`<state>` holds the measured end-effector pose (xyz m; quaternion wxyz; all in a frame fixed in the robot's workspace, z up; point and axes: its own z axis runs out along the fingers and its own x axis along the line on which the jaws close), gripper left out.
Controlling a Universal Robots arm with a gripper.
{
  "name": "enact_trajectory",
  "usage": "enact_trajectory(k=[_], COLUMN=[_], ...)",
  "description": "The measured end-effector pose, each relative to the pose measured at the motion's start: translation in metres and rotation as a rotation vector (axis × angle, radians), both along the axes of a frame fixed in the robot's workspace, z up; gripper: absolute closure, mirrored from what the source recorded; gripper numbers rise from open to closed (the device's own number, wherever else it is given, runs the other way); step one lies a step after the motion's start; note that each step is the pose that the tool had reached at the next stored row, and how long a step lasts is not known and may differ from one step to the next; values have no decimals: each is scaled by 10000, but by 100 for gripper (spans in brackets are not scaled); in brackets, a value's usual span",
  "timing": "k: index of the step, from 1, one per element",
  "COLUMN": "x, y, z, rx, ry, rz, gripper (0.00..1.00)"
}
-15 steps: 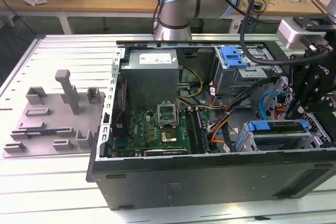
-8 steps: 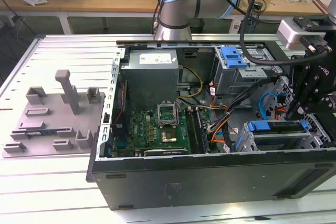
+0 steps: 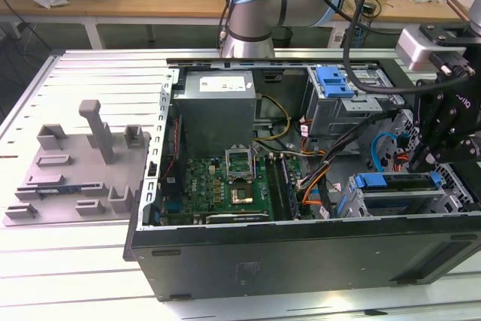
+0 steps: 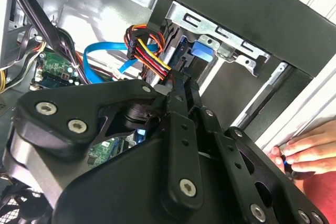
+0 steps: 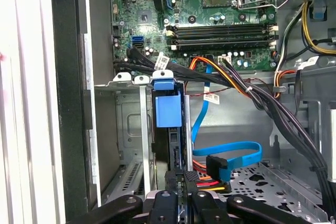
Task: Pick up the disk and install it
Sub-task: 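Insert the first disk wire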
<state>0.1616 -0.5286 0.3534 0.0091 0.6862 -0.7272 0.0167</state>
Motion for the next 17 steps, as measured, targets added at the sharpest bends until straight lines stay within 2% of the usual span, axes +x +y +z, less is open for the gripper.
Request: enact_trajectory(k=[17], x=[7], y=[-4], z=[-31], rx=[2], ry=[0], rz=[45], gripper=[83])
